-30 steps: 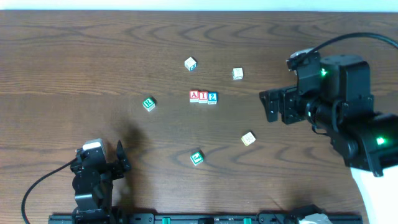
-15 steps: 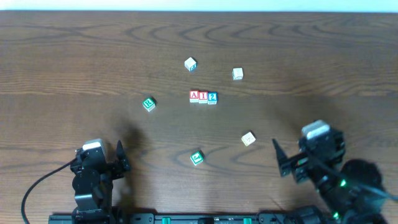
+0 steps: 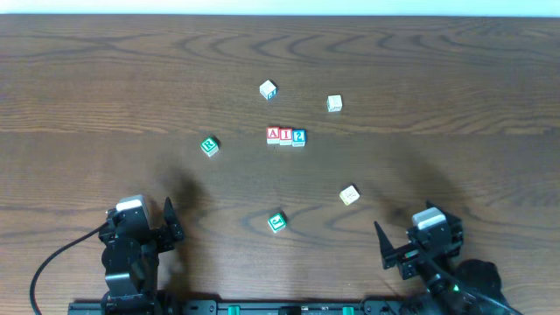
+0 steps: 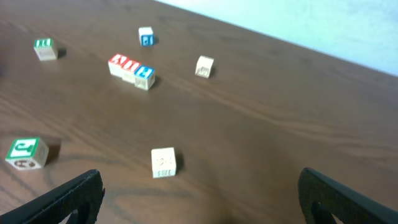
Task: Spell out Ai2
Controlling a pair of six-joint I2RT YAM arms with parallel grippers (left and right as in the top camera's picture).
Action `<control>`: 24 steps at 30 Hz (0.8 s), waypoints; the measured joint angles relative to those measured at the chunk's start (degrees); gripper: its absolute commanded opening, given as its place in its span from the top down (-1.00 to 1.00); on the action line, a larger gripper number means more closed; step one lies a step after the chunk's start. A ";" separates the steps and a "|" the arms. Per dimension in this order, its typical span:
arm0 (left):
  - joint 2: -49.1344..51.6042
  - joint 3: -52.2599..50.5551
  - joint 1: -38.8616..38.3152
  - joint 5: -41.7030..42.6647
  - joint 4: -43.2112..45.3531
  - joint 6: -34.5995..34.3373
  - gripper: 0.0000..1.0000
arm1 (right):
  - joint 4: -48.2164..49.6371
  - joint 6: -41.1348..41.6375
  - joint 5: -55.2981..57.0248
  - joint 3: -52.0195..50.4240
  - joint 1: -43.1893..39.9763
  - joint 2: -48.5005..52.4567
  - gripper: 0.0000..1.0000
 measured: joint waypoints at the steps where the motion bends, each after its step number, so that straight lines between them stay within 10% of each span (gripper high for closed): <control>1: 0.00 0.00 0.00 0.00 0.00 0.00 -0.91 | -0.02 0.02 -0.17 -0.74 0.00 0.00 -0.97; 24: 0.00 0.00 0.00 0.00 0.00 0.00 -0.91 | 0.44 0.04 -3.17 -13.03 0.00 -0.17 -0.98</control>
